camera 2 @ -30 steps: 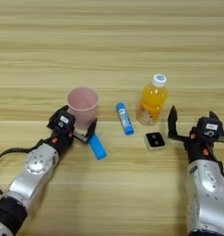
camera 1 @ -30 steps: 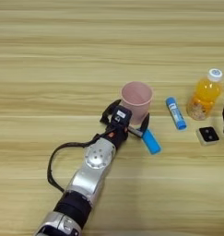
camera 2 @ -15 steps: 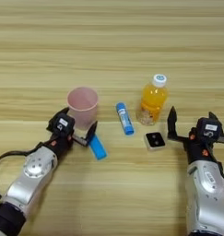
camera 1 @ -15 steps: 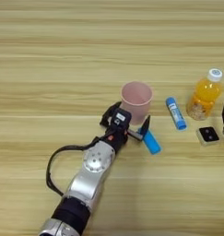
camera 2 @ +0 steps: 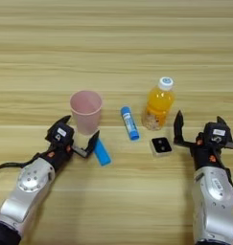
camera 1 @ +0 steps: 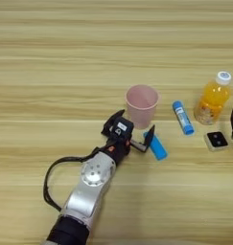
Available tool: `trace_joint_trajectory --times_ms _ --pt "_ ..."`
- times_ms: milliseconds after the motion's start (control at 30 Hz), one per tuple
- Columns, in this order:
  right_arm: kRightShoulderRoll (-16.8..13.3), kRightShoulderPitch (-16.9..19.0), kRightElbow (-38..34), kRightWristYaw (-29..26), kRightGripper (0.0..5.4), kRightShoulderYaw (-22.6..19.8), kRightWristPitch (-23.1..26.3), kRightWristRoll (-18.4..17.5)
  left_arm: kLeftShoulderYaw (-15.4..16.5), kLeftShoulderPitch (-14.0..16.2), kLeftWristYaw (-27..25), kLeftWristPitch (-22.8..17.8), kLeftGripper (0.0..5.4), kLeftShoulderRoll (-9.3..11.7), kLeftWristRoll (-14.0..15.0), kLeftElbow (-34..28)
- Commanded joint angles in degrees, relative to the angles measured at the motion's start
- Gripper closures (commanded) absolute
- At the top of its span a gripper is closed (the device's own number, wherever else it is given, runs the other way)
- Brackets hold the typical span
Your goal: Move the objects on the table
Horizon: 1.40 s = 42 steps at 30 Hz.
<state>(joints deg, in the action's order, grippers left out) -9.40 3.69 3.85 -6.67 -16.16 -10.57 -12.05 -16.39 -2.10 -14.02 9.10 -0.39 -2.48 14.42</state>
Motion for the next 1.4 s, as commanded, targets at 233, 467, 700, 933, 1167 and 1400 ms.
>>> trace_joint_trajectory --times_ms 233,467,700,933,1167,1400 --pt "0.24 0.45 -1.53 0.25 0.00 0.09 0.58 0.18 0.17 3.95 -3.49 -2.72 0.01 3.14 0.86 -6.27" --pt "0.37 0.42 -1.46 0.45 0.00 0.04 0.67 0.34 0.22 5.06 -6.09 -2.88 0.01 5.01 1.43 -7.78" --pt "0.59 0.13 -1.16 0.73 0.00 0.13 0.62 0.61 1.80 6.56 -6.79 -3.22 0.01 6.79 1.70 -9.48" --pt "0.76 -0.14 -0.80 0.87 0.00 0.15 0.53 0.86 3.42 7.70 -6.96 -3.85 0.01 8.47 2.11 -10.73" --pt "1.04 -0.31 -0.61 1.19 0.00 0.37 0.40 1.20 5.80 8.07 -6.29 -4.73 0.01 10.15 2.07 -10.65" --pt "1.19 -0.33 -0.71 1.61 0.00 0.73 0.34 1.43 8.13 6.97 -4.06 -5.99 0.01 10.11 1.70 -8.81"
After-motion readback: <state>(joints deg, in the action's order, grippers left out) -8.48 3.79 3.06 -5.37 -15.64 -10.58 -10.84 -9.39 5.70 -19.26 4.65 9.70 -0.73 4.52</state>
